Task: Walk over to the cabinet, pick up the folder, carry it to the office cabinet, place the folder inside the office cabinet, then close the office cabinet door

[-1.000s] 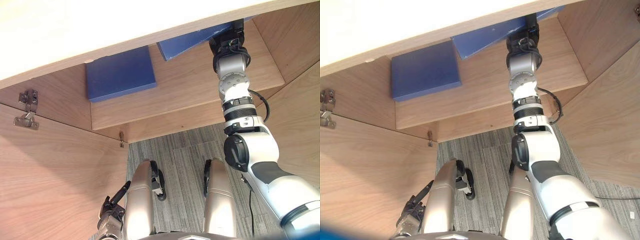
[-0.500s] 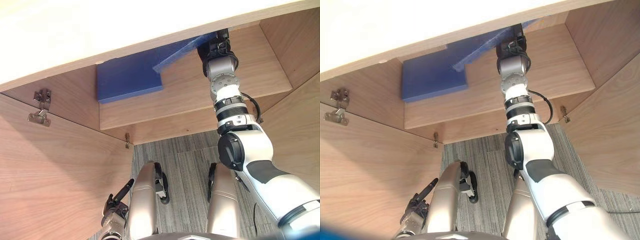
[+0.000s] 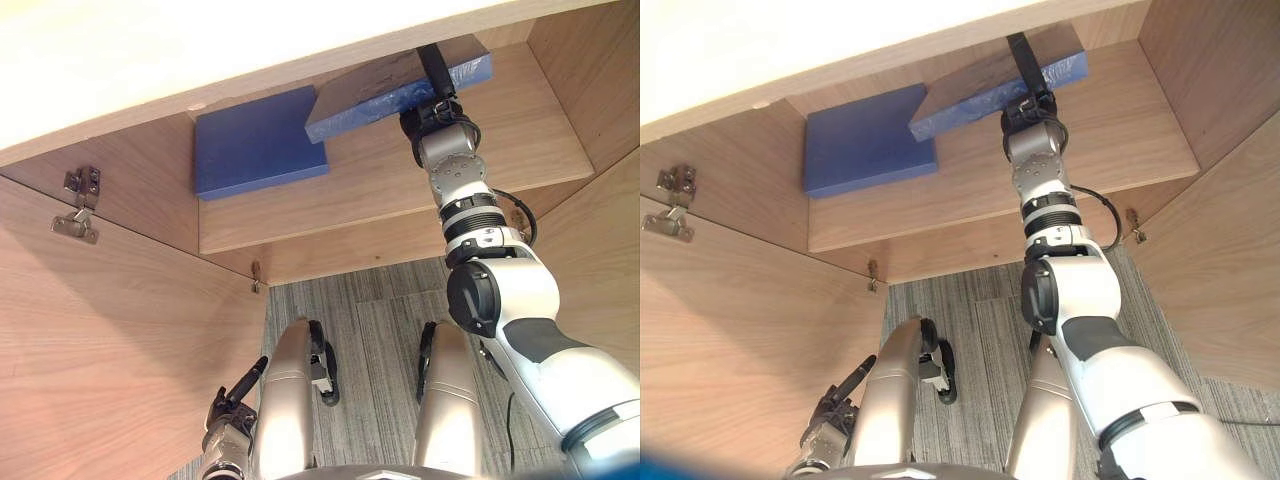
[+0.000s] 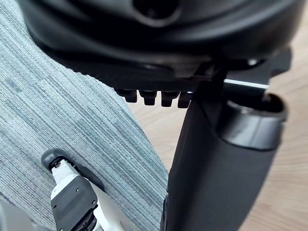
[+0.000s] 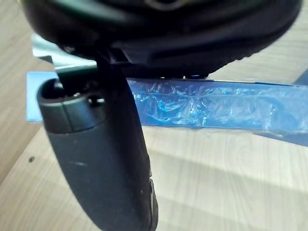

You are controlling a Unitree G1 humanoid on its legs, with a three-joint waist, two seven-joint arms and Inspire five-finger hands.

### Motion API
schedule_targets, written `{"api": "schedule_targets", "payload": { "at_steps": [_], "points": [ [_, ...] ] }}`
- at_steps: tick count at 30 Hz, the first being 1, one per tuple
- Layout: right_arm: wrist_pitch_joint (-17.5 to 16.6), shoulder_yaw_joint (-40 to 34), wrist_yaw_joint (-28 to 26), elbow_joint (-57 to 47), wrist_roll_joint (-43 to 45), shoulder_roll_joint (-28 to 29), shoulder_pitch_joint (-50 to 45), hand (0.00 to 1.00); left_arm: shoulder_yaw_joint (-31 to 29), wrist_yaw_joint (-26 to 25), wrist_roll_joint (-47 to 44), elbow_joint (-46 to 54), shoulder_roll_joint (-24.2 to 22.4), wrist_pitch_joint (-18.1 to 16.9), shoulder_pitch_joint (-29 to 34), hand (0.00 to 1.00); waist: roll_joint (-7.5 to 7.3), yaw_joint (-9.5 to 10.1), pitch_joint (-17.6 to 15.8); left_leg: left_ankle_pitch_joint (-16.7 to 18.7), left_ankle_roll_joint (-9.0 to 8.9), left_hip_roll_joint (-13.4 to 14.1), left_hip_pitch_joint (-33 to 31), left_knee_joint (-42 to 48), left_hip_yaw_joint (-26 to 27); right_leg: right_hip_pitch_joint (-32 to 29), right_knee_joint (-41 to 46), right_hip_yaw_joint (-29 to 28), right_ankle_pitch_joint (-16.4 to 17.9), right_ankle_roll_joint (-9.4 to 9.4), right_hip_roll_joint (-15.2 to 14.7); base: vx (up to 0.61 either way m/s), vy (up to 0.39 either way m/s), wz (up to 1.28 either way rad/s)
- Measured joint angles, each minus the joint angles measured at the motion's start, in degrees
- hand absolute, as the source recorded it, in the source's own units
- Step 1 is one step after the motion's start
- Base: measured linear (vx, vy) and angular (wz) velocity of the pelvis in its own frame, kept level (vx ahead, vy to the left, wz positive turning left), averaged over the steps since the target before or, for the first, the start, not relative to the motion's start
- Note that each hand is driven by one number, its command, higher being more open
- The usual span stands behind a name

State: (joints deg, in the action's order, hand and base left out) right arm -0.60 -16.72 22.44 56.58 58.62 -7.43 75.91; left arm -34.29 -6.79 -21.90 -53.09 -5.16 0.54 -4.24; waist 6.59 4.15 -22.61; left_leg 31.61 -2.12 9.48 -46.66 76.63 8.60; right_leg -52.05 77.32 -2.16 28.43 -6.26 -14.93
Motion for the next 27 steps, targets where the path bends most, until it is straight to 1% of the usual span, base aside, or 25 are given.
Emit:
{"api": "schedule_targets", "payload": {
  "at_steps": [4, 6, 7, 9, 10, 11, 12, 13, 14, 15, 16, 18, 19, 21, 22, 23, 25, 27],
  "points": [
    [0.12, -0.04, -0.21, 0.61, -0.09, -1.58, -0.01, 1.00, -0.27, 0.30, 0.02, -0.05, -0.04, 0.00, -0.04, 1.00, -0.01, -0.03, 0.00, 0.02, 0.03, 0.01, -0.09, 0.00, 0.02, -0.09, -0.01, 0.00, 0.01, -0.02, 0.00, 0.05, 0.003, 0.00],
    [3.50, 0.08, -3.04, 2.04, -7.48, -3.35, -0.04, 1.00, -0.20, 0.94, 0.03, -0.09, 0.06, -0.01, -0.04, 1.00, -0.06, -0.09, 0.02, 0.02, 0.03, 0.02, -0.09, -0.02, 0.02, -0.08, -0.04, 0.00, 0.01, -0.04, 0.00, 0.05, 0.002, 0.00],
    [4.49, 0.44, -4.17, 2.74, -10.12, -3.99, -0.07, 1.00, -0.09, 1.08, 0.03, -0.09, 0.15, -0.01, -0.03, 1.00, -0.09, -0.09, 0.04, 0.02, 0.03, 0.02, -0.09, -0.02, 0.02, -0.07, -0.05, 0.01, 0.02, -0.04, 0.00, 0.05, 0.002, 0.00],
    [9.46, 3.67, -12.45, 5.47, -29.94, -6.62, -0.73, 1.00, 0.45, 2.49, 0.22, -0.10, 0.56, -0.01, 0.07, 1.00, -0.33, -0.09, 0.15, 0.02, 0.03, 0.02, -0.06, -0.05, -0.01, -0.01, -0.05, 0.05, 0.02, -0.05, 0.00, 0.04, 0.000, 0.00],
    [10.30, 5.26, -14.41, 5.85, -34.16, -7.34, -1.09, 1.00, 0.82, 2.83, 0.27, -0.10, 0.79, -0.01, 0.13, 1.00, -0.44, -0.09, 0.21, 0.02, 0.03, 0.02, -0.05, -0.07, -0.03, 0.01, -0.05, 0.07, 0.03, -0.06, 0.00, 0.04, -0.002, 0.02],
    [11.85, 7.37, -18.86, 6.35, -43.63, -8.58, -2.00, 1.00, 1.75, 3.85, 1.35, -0.11, 1.52, 0.02, 0.21, 1.00, -0.57, -0.05, 0.25, 0.02, 0.03, 0.02, 0.00, -0.09, -0.15, 0.17, -0.07, 0.19, 0.04, -0.08, -0.03, 0.04, -0.003, 0.02],
    [12.94, 8.98, -22.04, 6.44, -48.99, -9.64, -3.21, 1.00, 2.65, 4.88, 2.31, -0.10, 2.16, 0.00, 0.36, 1.00, -0.88, -0.01, 0.40, 0.02, 0.03, 0.00, 0.01, -0.13, -0.17, 0.20, -0.09, 0.23, 0.05, -0.10, -0.05, 0.05, -0.003, 0.02],
    [13.18, 9.01, -23.54, 6.65, -51.71, -10.01, -3.90, 1.00, 3.02, 5.35, 2.48, -0.10, 2.35, 0.01, 0.39, 1.00, -1.06, 0.00, 0.49, 0.02, 0.03, 0.00, 0.03, -0.16, -0.17, 0.23, -0.12, 0.24, 0.05, -0.10, -0.06, 0.04, -0.001, 0.02],
    [13.23, 9.01, -26.44, 6.72, -58.20, -10.78, -5.51, 1.00, 3.99, 6.28, 2.50, -0.13, 2.71, 0.03, 0.52, 1.00, -1.26, 0.05, 0.57, 0.02, 0.04, -0.02, 0.04, -0.17, -0.25, 0.38, -0.21, 0.36, 0.06, -0.11, -0.11, 0.03, 0.001, 0.02],
    [13.26, 9.06, -27.29, 6.74, -60.55, -11.13, -6.24, 1.00, 4.29, 6.67, 2.50, -0.13, 2.89, 0.02, 0.56, 1.00, -1.35, 0.05, 0.55, 0.02, 0.04, -0.04, 0.04, -0.18, -0.26, 0.42, -0.25, 0.38, 0.06, -0.12, -0.14, 0.04, 0.006, 0.03],
    [11.91, 9.04, -28.60, 6.52, -63.63, -11.96, -7.58, 1.00, 4.79, 7.26, 2.50, -0.15, 3.12, 0.03, 0.60, 1.00, -1.42, 0.02, 0.54, 0.02, 0.05, -0.13, 0.04, -0.18, -0.26, 0.46, -0.28, 0.39, 0.06, -0.18, -0.28, 0.04, 0.010, 0.04],
    [11.27, 10.65, -30.64, 5.96, -69.68, -14.21, -8.08, 1.00, 5.50, 7.47, 2.49, -0.18, 3.29, 0.03, 0.64, 1.00, -1.44, 0.00, 0.55, 0.00, 0.09, -0.40, 0.04, -0.27, -0.22, 0.52, -0.34, 0.35, 0.09, -0.37, -0.56, 0.04, 0.009, 0.06],
    [9.47, 13.61, -31.78, 3.70, -75.51, -16.50, -10.58, 1.00, 7.08, 8.15, 2.45, -0.55, 3.93, -0.02, 0.73, 1.00, -1.51, 0.33, 0.57, -0.05, 0.18, -0.51, 0.21, -0.57, -0.19, 0.74, -0.60, 0.41, 0.07, -0.48, -0.72, 0.04, 0.004, 0.04],
    [7.50, 15.68, -32.37, 2.12, -77.43, -17.36, -12.42, 1.00, 7.56, 8.62, 2.43, -1.02, 4.32, -0.02, 0.77, 1.00, -1.53, 0.31, 0.57, -0.05, 0.24, -0.51, 0.33, -0.75, 0.00, 0.77, -0.76, 0.30, 0.06, -0.62, -0.73, 0.05, 0.005, -0.01],
    [5.99, 17.11, -33.11, 1.08, -79.39, -17.67, -13.33, 1.00, 8.30, 8.67, 2.40, -1.38, 4.74, -0.02, 0.82, 1.00, -1.56, 0.19, 0.55, -0.03, 0.32, -0.51, 0.48, -0.93, 0.27, 0.72, -0.86, 0.10, 0.04, -0.73, -0.73, 0.04, 0.004, -0.09],
    [4.44, 20.77, -33.84, -0.67, -81.80, -18.03, -14.65, 1.00, 8.87, 8.73, 2.40, -1.96, 5.06, -0.12, 0.93, 1.00, -1.71, 0.04, 0.46, -0.03, 0.39, -0.53, 1.04, -1.38, 0.84, 0.75, -1.14, -0.35, -0.02, -0.92, -0.69, 0.03, 0.002, -0.10],
    [3.32, 23.88, -34.62, -2.34, -83.56, -18.07, -16.28, 1.00, 9.46, 8.76, 2.40, -2.16, 5.41, -0.24, 1.04, 1.00, -1.97, 0.02, 0.53, -0.03, 0.39, -0.49, 1.74, -2.03, 1.39, 0.88, -1.50, -0.78, -0.09, -1.09, -0.56, 0.06, -0.007, -0.15],
    [1.10, 29.91, -36.24, -5.23, -85.86, -18.09, -19.52, 1.00, 9.66, 8.88, 2.36, -2.25, 5.66, -0.50, 1.61, 1.00, -2.20, -0.18, 0.63, 0.00, 0.43, 0.13, 2.68, -2.89, 2.09, 1.23, -2.48, -1.16, -0.31, -1.66, 0.17, 0.08, -0.012, -0.21]
  ]
}}
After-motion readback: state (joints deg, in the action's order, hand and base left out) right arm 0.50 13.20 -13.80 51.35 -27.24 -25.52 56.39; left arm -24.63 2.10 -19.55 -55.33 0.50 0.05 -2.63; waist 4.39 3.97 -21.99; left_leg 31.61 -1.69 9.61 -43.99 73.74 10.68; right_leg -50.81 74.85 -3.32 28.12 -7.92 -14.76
